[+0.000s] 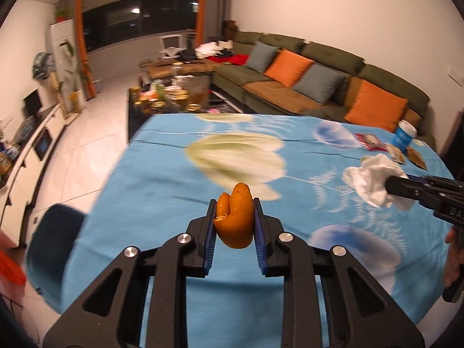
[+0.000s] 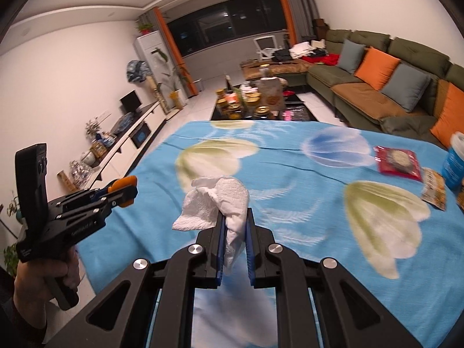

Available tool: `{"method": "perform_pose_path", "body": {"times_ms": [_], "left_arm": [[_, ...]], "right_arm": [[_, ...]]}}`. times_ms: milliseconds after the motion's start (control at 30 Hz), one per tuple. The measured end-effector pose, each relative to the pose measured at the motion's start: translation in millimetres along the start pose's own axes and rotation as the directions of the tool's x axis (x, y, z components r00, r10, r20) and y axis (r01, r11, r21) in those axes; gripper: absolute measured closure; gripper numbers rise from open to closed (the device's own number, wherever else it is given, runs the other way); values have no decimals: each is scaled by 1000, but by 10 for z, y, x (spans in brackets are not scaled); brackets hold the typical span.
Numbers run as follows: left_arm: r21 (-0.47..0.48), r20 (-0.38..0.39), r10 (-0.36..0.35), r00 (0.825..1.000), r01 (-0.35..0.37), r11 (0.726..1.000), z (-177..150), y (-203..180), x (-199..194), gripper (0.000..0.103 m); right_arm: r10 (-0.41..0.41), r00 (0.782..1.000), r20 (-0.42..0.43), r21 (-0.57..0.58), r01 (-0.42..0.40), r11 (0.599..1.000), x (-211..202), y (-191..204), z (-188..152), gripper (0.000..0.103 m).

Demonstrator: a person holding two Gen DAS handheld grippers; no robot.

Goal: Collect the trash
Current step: 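Lift the peel and tissue and carry them over the teal bin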

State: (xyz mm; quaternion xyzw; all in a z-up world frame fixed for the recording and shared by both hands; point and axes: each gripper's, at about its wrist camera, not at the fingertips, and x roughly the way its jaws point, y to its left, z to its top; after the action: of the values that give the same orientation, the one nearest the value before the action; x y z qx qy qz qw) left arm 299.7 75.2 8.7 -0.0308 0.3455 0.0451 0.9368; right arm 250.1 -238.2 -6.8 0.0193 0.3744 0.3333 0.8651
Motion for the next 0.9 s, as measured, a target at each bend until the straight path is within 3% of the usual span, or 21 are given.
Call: {"method": "perform_pose_path", "body": {"times_ms": [300,600,900], "left_arm": [[-106,23,135,991,-132,986,-181,946,-407,80],[-228,1,259,966,-252,940,-470,1954,-735,79],[-300,-39,322,946,-318,899,-764,2665,-941,79]], "right_arm": [[98,995,-36,-97,-101,990,352,782,186,92],[185,977,-108,-197,-203,959,803,1610,387,92],[241,954,-176,-259,-281,924,1233,2298,490,92]]}}
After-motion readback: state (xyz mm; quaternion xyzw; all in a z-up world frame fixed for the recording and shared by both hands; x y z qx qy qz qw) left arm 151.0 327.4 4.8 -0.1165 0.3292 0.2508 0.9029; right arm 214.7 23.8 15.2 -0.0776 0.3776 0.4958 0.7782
